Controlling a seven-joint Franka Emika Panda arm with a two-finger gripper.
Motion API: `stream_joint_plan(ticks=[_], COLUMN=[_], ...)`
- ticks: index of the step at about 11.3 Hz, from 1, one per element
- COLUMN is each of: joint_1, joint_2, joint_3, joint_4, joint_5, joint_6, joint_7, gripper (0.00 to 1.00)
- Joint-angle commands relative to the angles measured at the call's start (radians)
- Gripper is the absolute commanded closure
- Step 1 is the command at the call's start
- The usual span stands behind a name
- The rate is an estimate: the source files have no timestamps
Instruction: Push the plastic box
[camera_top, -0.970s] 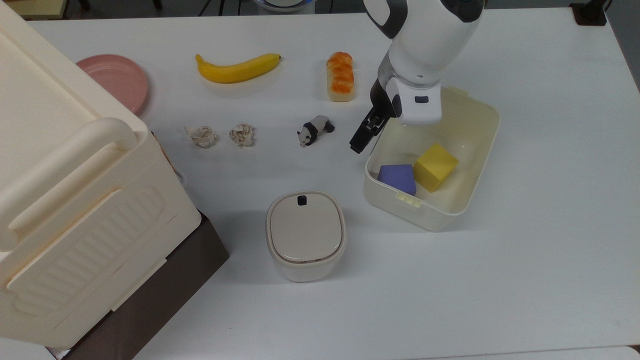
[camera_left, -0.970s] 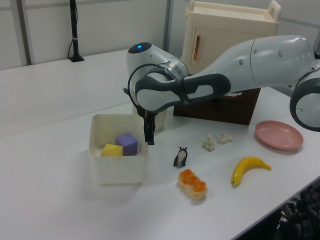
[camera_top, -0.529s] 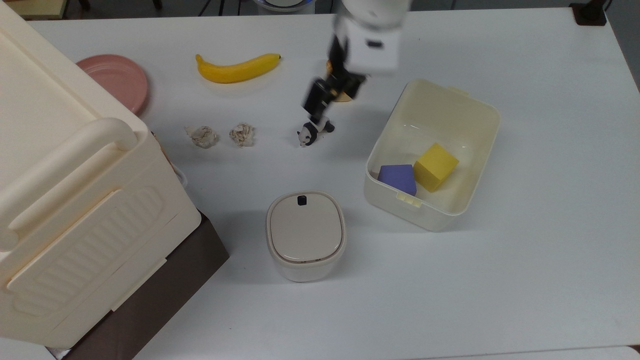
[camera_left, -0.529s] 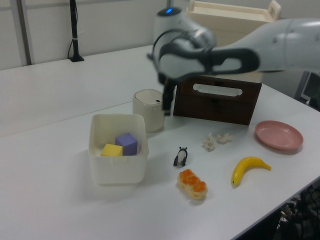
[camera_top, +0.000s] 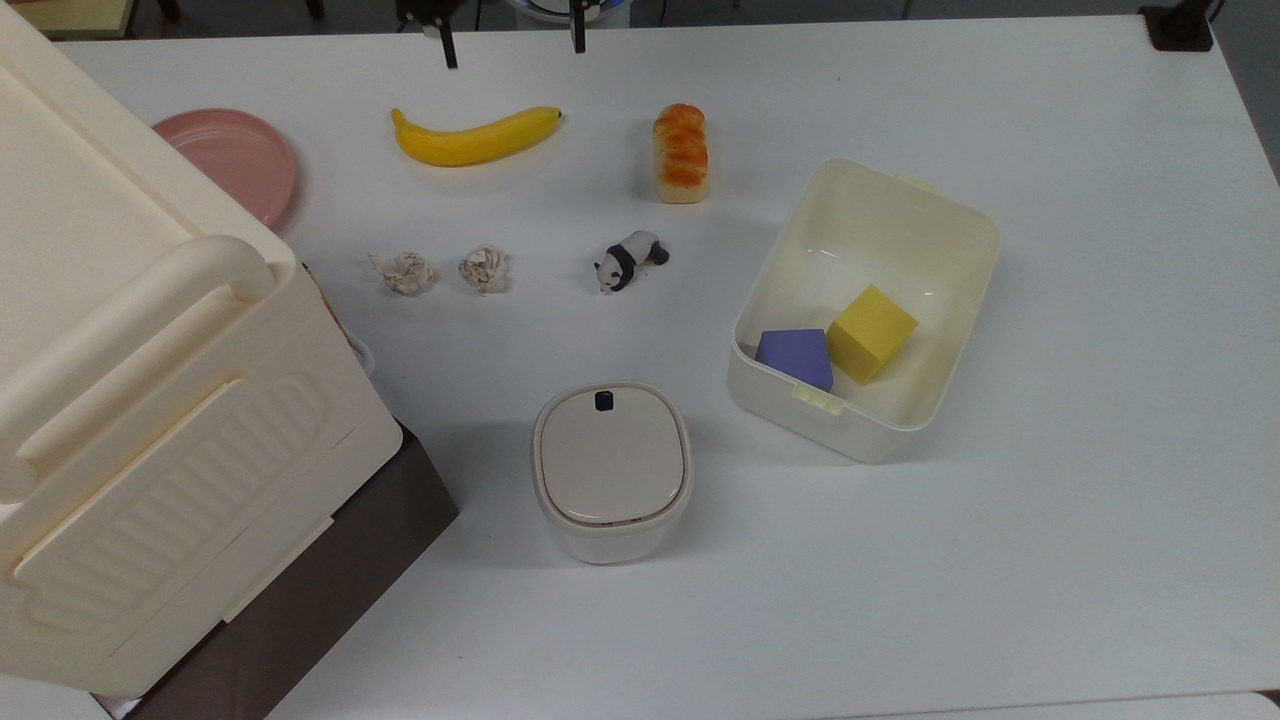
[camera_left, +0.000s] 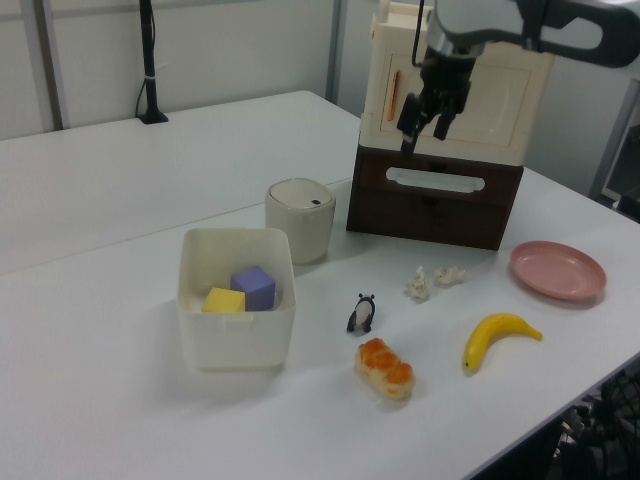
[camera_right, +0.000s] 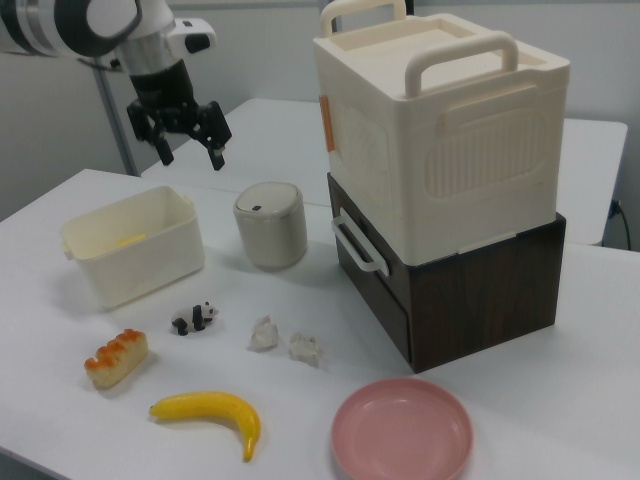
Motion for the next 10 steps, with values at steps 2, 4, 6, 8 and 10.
stream_joint_plan(ticks=[2, 4, 6, 8, 10], joint_1=[-0.020, -0.028, -0.022, 0.019, 0.069], joint_2=[-0.005, -0.001, -0.002, 0.001, 0.001], joint_3=[0.000, -0.023, -0.026, -0.061, -0.109], joint_4=[0.023, 0.022, 0.007, 0.002, -0.001], joint_5=[0.024, 0.030, 0.070, 0.076, 0.085], joint_6=[-0.030, -0.019, -0.021, -0.021, -0.021], joint_7=[0.263, 0.263, 0.250, 0.242, 0.196], gripper=[0.00, 0.00, 0.00, 0.00, 0.00])
